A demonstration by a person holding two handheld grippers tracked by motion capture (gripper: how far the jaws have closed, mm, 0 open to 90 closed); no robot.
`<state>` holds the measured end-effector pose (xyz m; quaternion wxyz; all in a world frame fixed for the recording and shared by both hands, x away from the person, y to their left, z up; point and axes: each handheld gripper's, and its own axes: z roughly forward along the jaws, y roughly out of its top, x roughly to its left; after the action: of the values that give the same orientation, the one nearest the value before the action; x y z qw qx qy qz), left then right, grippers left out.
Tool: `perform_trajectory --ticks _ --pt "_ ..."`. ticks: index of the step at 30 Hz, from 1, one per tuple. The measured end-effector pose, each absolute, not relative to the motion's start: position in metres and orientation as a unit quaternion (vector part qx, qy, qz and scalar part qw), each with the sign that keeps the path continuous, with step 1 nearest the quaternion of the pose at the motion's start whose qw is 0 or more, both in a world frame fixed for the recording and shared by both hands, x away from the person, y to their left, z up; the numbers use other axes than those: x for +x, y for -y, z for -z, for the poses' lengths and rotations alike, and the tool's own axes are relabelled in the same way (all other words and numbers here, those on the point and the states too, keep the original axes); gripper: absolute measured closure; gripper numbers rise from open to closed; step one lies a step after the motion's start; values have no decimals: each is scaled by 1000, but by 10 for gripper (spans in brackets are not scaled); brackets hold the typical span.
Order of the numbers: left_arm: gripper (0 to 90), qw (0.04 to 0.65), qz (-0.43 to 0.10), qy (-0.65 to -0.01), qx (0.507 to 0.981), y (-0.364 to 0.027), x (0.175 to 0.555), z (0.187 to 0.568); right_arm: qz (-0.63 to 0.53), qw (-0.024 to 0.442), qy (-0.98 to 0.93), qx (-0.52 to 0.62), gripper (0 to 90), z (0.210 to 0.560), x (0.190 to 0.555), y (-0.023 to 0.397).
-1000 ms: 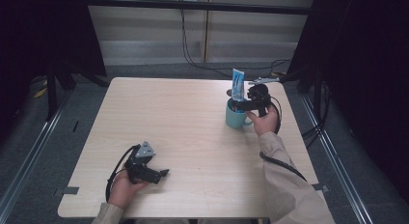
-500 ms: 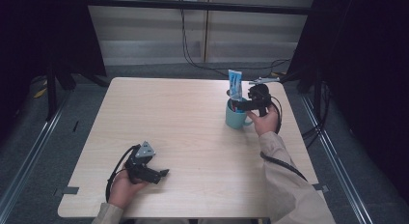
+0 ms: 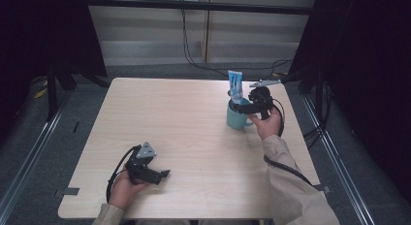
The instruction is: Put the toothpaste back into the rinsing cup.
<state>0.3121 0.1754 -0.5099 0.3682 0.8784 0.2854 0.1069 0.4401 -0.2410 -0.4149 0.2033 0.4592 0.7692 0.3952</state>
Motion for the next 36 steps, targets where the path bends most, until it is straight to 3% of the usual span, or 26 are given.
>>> perform_trajectory --ticks 36 --pt "55 368 -107 -285 878 -175 312 510 -403 167 -812 388 158 415 379 232"
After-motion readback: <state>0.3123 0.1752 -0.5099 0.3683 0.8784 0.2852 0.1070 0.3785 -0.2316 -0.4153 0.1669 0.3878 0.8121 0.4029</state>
